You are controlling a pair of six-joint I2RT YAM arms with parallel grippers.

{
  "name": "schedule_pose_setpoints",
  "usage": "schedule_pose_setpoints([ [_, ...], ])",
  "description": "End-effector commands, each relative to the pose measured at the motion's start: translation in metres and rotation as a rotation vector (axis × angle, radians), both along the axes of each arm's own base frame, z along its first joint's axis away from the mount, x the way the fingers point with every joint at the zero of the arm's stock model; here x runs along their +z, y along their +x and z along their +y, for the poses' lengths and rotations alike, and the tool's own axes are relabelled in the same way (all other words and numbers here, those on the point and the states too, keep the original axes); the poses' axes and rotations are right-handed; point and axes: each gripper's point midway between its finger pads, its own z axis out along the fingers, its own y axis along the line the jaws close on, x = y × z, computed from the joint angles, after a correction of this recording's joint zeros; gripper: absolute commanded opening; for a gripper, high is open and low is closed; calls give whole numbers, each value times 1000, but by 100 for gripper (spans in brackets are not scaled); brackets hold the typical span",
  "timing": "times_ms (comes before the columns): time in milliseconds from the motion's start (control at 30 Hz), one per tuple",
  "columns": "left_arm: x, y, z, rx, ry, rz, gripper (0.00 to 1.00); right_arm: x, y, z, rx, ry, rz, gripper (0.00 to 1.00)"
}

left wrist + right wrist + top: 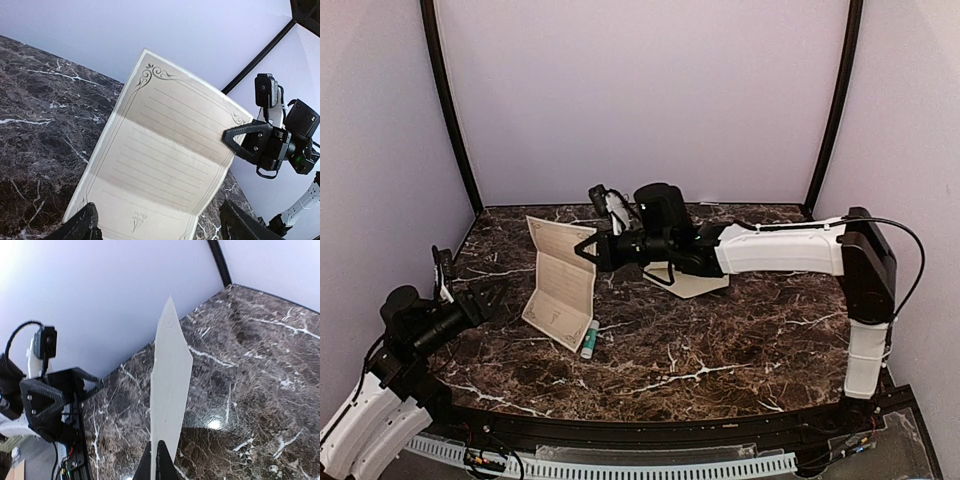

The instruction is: Place the letter into the envelope and seal it

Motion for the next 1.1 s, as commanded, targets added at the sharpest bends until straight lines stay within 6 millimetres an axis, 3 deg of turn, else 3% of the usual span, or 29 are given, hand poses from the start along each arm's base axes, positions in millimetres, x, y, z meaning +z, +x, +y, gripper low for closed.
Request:
schedule_pose_setpoints([
  [0,21,-15,-13,-98,-45,-114,84,35,19,-26,-198,74,-44,0],
  [300,41,-31,-34,-262,-145,-206,83,148,-1,-83,-298,346,-71,0],
  [533,45,-36,-50,-388,-219,-243,79,208,-22,-120,-305,482,-60,0],
  [700,45,-31,-59,-429,-231,-218,75,227,-41,-134,-265,547,-9,0],
  [900,68,-29,-74,-488,-233,-256,75,231,-59,-132,-210,579,34,0],
  [1067,101,-35,-92,-571,-243,-311,75,226,-70,-121,-161,587,60,0],
])
